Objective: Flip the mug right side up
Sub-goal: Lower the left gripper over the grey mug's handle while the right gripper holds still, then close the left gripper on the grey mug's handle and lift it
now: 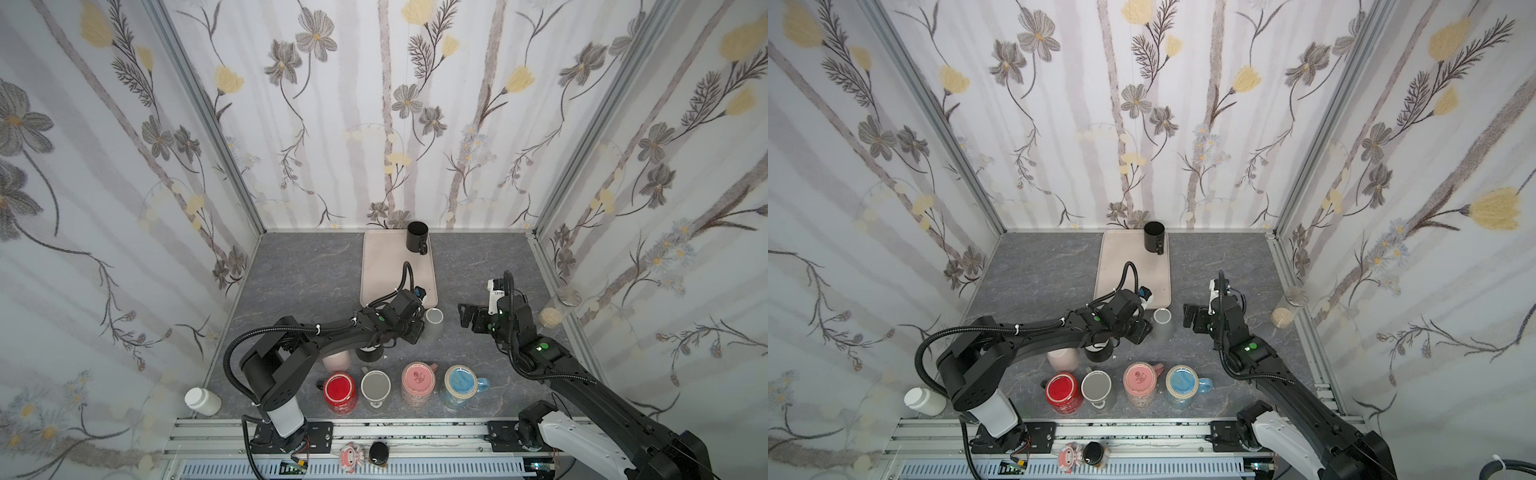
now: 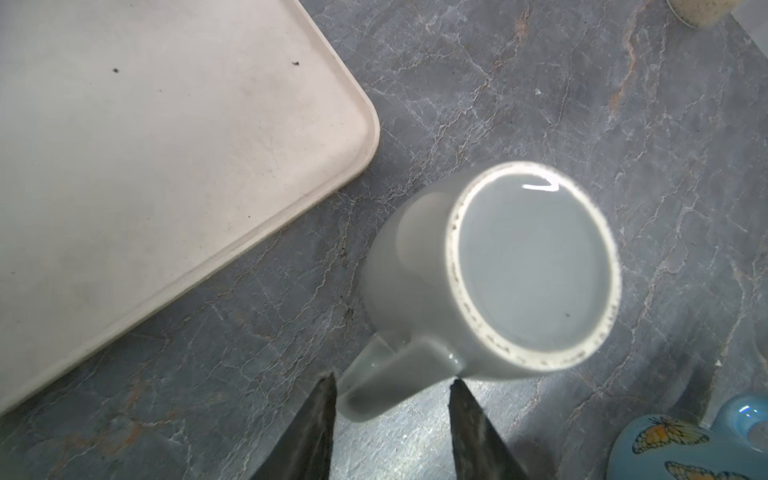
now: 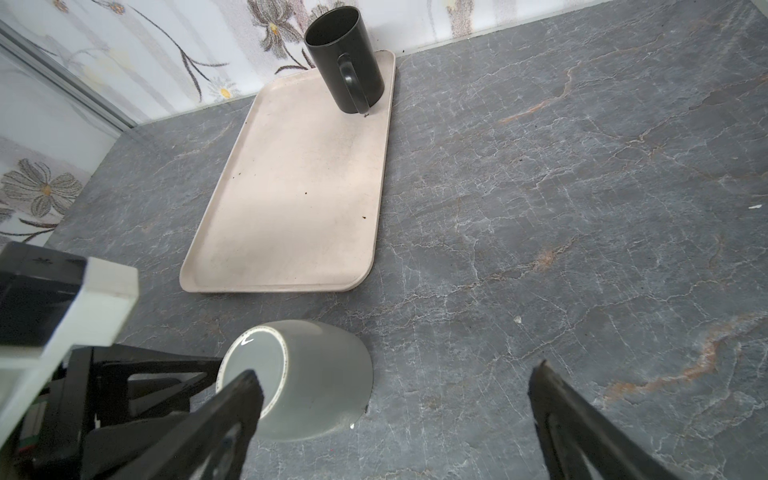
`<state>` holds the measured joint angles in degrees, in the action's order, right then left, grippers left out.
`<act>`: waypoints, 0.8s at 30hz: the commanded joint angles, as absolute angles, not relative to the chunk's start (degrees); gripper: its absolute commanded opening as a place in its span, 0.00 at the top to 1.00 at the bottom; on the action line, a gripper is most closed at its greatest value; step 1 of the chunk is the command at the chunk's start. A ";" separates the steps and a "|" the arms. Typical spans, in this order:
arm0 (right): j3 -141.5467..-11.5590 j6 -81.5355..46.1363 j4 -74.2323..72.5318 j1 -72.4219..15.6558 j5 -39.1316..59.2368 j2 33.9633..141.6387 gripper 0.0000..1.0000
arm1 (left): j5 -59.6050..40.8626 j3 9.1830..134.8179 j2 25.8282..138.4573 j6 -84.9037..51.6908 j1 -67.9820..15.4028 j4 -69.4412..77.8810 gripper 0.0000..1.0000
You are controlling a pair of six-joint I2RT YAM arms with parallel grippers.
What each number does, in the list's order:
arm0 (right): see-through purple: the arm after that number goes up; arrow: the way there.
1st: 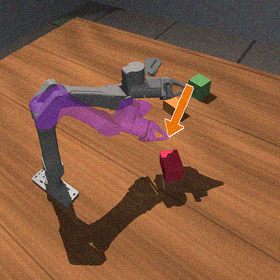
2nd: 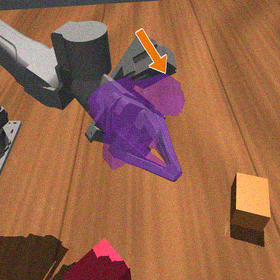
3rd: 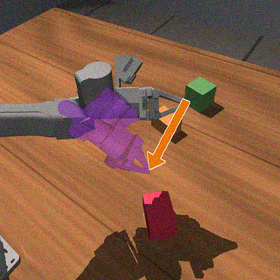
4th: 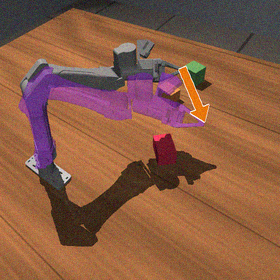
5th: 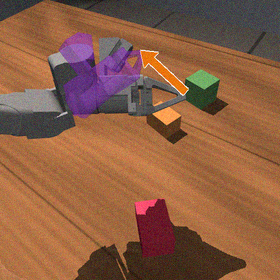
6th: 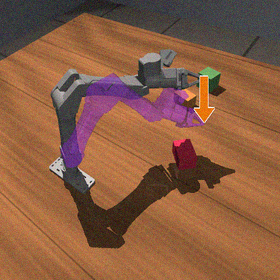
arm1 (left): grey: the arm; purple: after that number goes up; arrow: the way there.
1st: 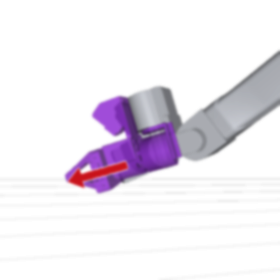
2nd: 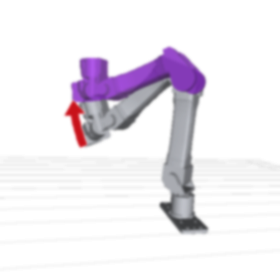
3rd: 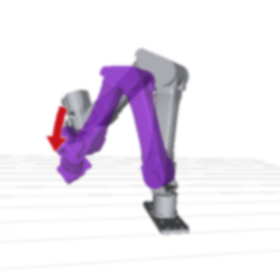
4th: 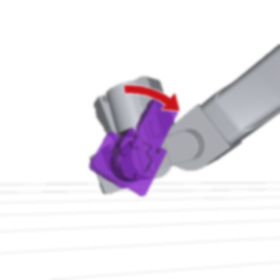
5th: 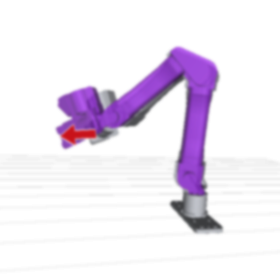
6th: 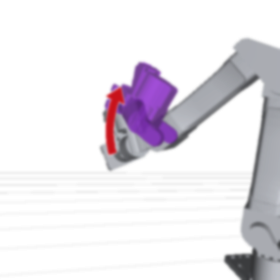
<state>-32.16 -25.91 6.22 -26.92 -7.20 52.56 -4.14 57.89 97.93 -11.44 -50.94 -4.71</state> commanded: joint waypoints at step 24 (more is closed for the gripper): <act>-31.63 -26.13 3.54 -25.27 -4.84 52.56 0.00 | -1.60 60.35 100.48 -6.71 -54.54 -5.39 0.63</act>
<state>-31.48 -25.91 5.78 -25.36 -5.58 52.49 -3.27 59.57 99.74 -8.43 -54.57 -4.75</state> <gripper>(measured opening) 0.997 0.373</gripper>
